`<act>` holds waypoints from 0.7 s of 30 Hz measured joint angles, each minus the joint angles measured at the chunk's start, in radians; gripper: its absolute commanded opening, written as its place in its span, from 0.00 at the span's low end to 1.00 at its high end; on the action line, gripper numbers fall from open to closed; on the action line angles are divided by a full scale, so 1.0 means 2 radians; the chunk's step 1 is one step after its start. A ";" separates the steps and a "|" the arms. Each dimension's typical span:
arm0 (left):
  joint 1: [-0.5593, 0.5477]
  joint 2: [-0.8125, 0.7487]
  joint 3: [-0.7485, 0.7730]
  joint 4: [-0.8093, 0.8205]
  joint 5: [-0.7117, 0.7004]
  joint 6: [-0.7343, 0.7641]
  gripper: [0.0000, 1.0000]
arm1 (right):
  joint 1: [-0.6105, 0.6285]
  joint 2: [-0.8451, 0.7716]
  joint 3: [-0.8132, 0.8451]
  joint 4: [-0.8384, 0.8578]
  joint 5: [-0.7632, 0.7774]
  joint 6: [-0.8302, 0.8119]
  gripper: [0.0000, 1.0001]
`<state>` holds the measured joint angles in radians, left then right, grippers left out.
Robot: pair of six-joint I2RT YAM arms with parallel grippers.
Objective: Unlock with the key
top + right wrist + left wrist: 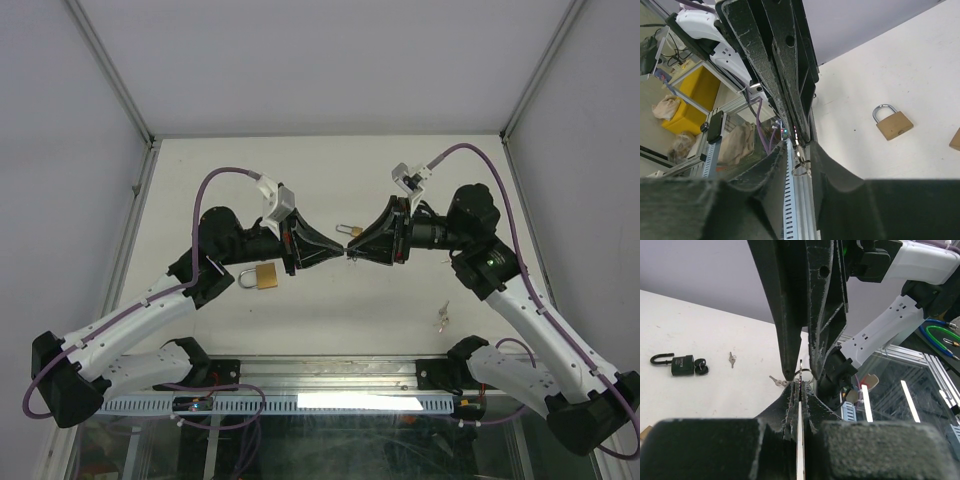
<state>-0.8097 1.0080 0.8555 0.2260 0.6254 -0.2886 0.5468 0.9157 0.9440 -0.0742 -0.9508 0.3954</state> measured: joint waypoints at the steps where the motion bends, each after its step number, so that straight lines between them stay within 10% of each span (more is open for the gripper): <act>1: 0.000 0.000 0.000 0.000 0.000 -0.001 0.00 | 0.000 0.000 0.000 0.000 0.000 0.000 0.17; 5: 0.000 0.000 0.000 0.002 0.000 -0.004 0.00 | 0.000 0.000 0.000 0.001 -0.001 0.002 0.00; 12: 0.000 0.001 0.000 0.002 0.001 -0.008 0.00 | 0.000 0.000 0.000 -0.004 -0.004 -0.003 0.24; 21: 0.000 0.001 0.000 0.006 0.001 -0.008 0.00 | 0.001 0.000 0.000 -0.010 -0.004 -0.004 0.25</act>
<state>-0.8101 1.0107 0.8555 0.2382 0.6270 -0.3050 0.5480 0.9154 0.9440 -0.0944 -0.9581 0.3882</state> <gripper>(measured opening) 0.009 0.255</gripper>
